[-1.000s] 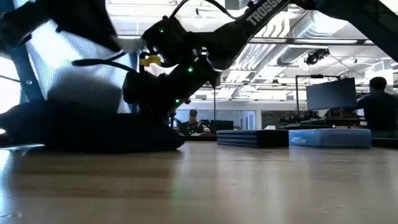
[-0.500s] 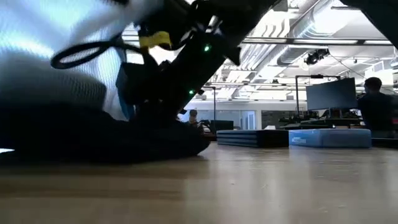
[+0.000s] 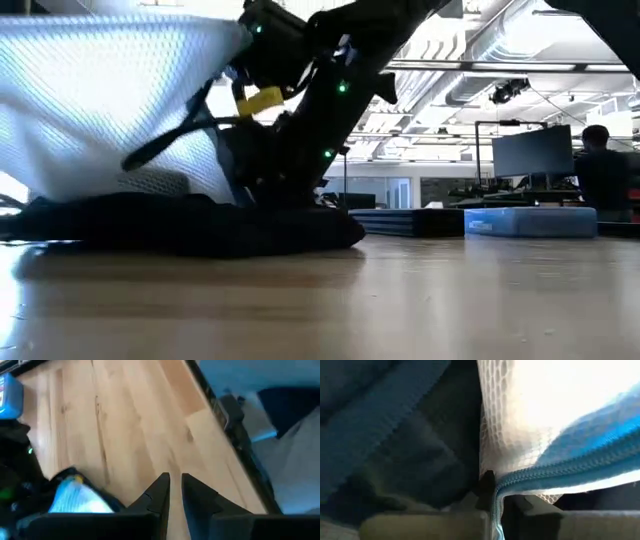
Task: Unpack backpack
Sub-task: Put the white zip bag into the backpack
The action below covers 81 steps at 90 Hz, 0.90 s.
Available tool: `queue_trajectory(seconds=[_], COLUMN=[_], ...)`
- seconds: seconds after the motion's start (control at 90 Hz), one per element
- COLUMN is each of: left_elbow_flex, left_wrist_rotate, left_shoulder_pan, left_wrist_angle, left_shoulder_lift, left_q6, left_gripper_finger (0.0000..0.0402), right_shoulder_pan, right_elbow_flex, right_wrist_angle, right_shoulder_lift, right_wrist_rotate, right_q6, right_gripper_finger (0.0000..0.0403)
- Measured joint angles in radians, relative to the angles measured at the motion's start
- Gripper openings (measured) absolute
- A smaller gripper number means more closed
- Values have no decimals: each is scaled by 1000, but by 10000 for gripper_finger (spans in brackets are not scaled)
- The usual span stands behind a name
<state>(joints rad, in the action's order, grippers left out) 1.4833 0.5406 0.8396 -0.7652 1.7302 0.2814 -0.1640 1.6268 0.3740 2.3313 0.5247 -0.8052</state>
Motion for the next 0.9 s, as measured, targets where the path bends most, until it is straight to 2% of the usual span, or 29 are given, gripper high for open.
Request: queue_trajectory(seconds=[0.111, 0.256, 0.311, 0.389, 0.611, 0.9], left_elbow_flex=[15, -4, -28, -66, -175, -315], left_wrist_rotate=[143, 317, 322, 279, 262, 280], left_shoulder_pan=[21, 6, -1, -5, 51, 101], left_wrist_angle=[-171, -508, -599, -683, -690, -618], left_shoulder_lift=[-6, -7, -7, -7, -9, -10], left_q6=[125, 466, 576, 681, 792, 920], left_gripper_finger=[30, 30, 30, 30, 30, 30], right_shoulder_pan=[-6, -39, -52, -62, -74, -79], right_elbow_flex=[0, 0, 0, 0, -38, -244], right_wrist_angle=[20, 31, 33, 49, 129, -6], right_shoulder_lift=[-1, -2, -2, -6, -73, -285], right_wrist_rotate=[8, 52, 61, 84, 117, 190], right_q6=[-2, -25, -19, 11, 102, 134], right_gripper_finger=[0, 0, 0, 0, 0, 0])
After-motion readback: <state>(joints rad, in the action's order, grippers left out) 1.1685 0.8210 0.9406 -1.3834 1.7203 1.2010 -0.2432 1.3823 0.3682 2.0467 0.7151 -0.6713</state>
